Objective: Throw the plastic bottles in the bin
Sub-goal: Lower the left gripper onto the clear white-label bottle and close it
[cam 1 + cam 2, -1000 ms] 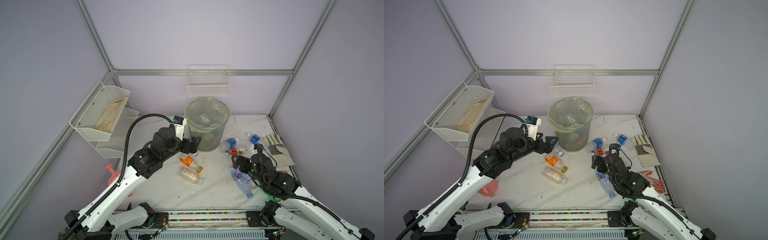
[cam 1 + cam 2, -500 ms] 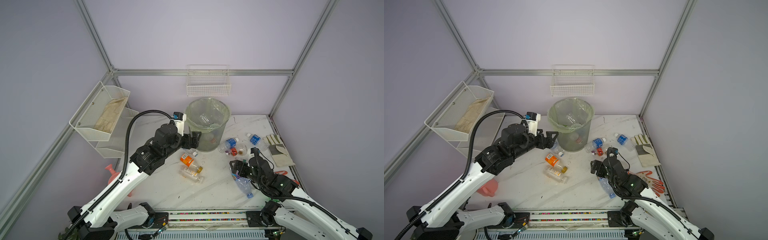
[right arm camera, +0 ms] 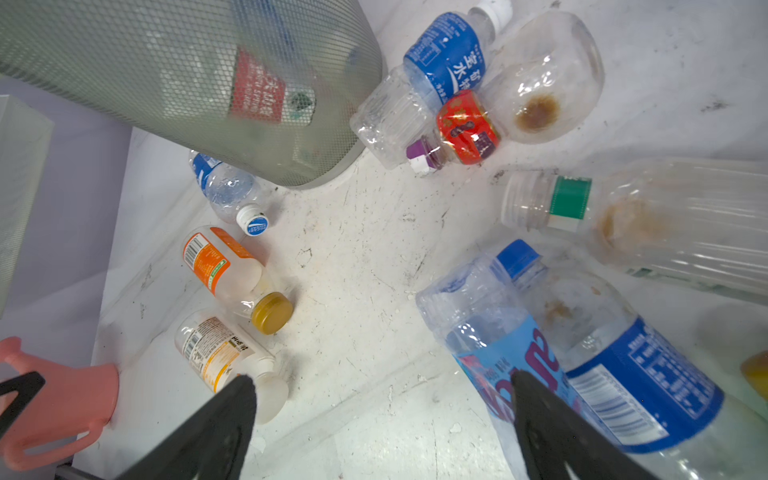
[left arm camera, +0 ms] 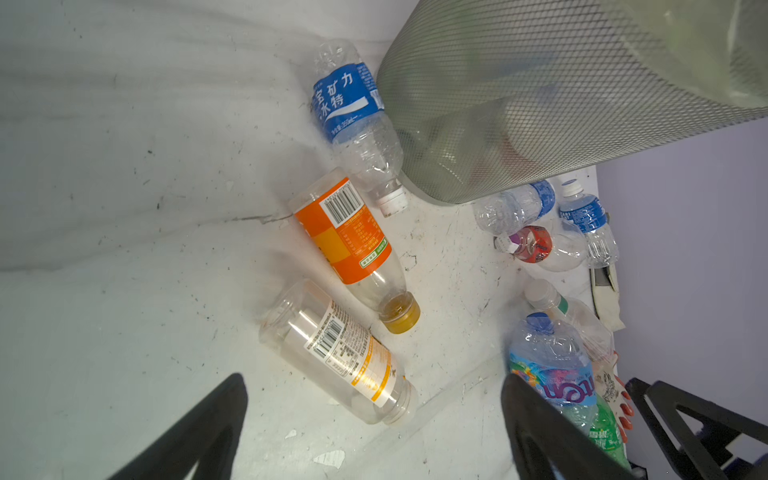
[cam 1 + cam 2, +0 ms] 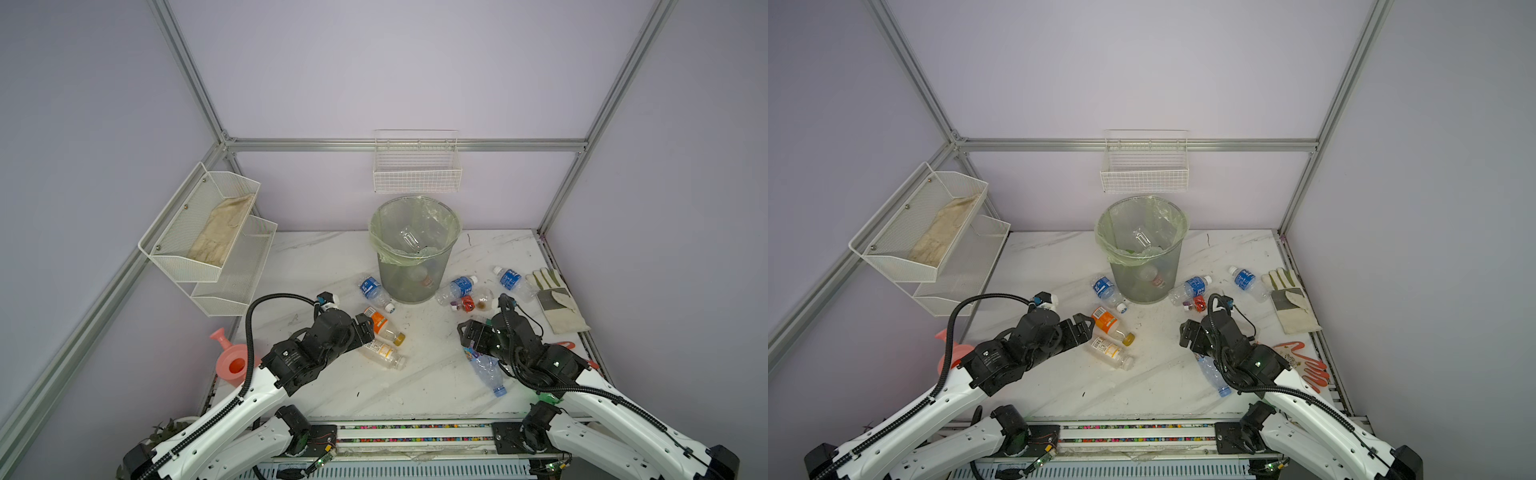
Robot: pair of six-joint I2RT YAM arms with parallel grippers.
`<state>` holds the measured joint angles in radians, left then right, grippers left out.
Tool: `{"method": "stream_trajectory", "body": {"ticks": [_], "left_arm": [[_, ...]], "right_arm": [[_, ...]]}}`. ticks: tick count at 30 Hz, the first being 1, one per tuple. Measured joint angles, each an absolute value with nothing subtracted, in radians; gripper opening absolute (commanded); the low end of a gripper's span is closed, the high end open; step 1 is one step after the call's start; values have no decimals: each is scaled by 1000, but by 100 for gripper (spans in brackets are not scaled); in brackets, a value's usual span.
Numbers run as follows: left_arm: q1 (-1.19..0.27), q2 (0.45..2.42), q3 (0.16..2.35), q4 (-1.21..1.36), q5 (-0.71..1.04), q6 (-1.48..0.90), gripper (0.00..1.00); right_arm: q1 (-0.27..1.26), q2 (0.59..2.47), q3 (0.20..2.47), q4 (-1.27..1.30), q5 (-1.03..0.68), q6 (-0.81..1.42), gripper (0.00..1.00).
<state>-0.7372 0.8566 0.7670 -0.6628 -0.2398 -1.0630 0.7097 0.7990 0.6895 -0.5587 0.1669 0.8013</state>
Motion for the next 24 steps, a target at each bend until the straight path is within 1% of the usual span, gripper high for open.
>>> {"method": "stream_trajectory", "body": {"ticks": [5, 10, 19, 24], "left_arm": [[-790, 920, 728, -632, -262, -1197, 95], [-806, 1021, 676, -573, -261, -1281, 94], [-807, 1169, 652, -460, -260, -1336, 93], [-807, 1267, 652, -408, -243, -1367, 90]], "right_arm": [[710, 811, 740, -585, 198, 845, 97], [710, 814, 744, -589, 198, 864, 97], [710, 810, 744, -593, 198, 888, 97], [710, 809, 742, -596, 200, 894, 97]]}}
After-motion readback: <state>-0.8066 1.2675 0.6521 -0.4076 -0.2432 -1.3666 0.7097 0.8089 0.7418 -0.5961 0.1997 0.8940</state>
